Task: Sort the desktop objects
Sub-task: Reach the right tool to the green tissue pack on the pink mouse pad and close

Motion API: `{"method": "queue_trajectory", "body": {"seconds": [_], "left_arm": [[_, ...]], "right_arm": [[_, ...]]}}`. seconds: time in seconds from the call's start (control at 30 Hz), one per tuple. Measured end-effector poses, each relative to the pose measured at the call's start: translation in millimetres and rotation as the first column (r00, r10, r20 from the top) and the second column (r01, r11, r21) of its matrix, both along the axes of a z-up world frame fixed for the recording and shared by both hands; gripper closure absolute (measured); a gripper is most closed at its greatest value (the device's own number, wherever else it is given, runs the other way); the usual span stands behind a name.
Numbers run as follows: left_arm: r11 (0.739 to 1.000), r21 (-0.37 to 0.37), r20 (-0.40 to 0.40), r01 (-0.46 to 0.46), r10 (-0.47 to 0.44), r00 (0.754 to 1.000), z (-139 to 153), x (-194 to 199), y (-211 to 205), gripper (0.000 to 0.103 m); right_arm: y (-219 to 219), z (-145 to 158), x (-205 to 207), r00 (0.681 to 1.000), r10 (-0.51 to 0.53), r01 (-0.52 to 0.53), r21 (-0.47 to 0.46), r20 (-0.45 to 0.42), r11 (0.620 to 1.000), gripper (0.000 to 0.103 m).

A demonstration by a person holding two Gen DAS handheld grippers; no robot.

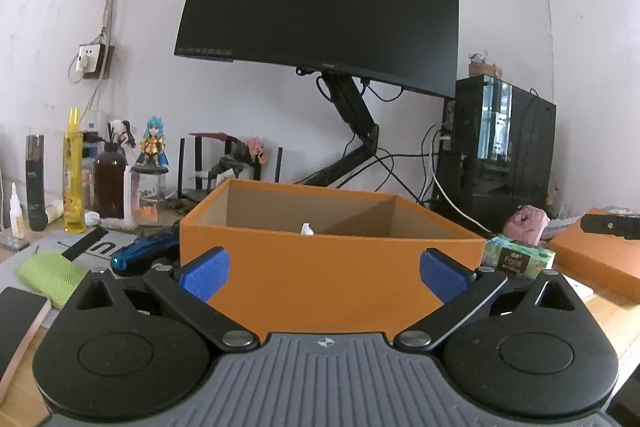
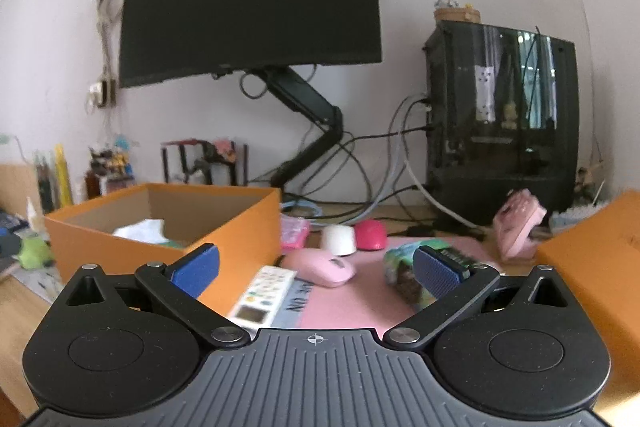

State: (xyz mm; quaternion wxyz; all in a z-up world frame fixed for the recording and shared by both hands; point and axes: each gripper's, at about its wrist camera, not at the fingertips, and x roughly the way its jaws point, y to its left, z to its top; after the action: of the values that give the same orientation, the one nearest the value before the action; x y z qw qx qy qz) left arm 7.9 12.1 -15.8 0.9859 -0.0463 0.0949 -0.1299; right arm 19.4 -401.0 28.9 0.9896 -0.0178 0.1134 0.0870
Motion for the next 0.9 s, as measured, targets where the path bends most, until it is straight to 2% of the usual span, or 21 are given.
{"method": "queue_trajectory", "body": {"seconds": [0.1,0.23,0.33,0.43,0.6,0.9], "left_arm": [[1.000,-0.020,0.016,-0.015,0.015,1.000,6.1,-0.6,-6.2,0.000],[0.997,-0.068,0.010,-0.030,0.031,0.999,13.9,3.9,-11.0,0.000],[0.997,-0.076,0.028,-0.028,0.030,0.999,19.5,4.9,-16.4,0.000],[0.997,-0.080,0.043,-0.011,0.015,0.999,22.9,5.7,-22.7,0.000],[0.997,-0.071,0.050,0.016,-0.012,0.999,22.1,5.8,-32.9,0.000],[0.996,-0.062,0.026,0.068,-0.066,0.997,16.4,7.2,-46.0,0.000]], "right_arm": [[-14.1,13.2,18.0,1.000,-0.016,0.015,-0.035,-0.016,0.999,0.000],[-38.5,24.5,51.5,0.994,-0.002,0.000,-0.013,-0.108,1.000,0.000],[-47.5,25.5,77.5,0.986,-0.003,-0.007,-0.062,-0.165,0.998,0.000],[-51.8,21.8,105.1,0.973,-0.002,-0.028,-0.129,-0.231,0.991,0.000],[-59.6,8.3,150.7,0.939,0.015,-0.068,-0.143,-0.343,0.987,0.000],[-59.8,-26.8,209.4,0.886,0.029,-0.138,-0.202,-0.463,0.970,0.000]]}}
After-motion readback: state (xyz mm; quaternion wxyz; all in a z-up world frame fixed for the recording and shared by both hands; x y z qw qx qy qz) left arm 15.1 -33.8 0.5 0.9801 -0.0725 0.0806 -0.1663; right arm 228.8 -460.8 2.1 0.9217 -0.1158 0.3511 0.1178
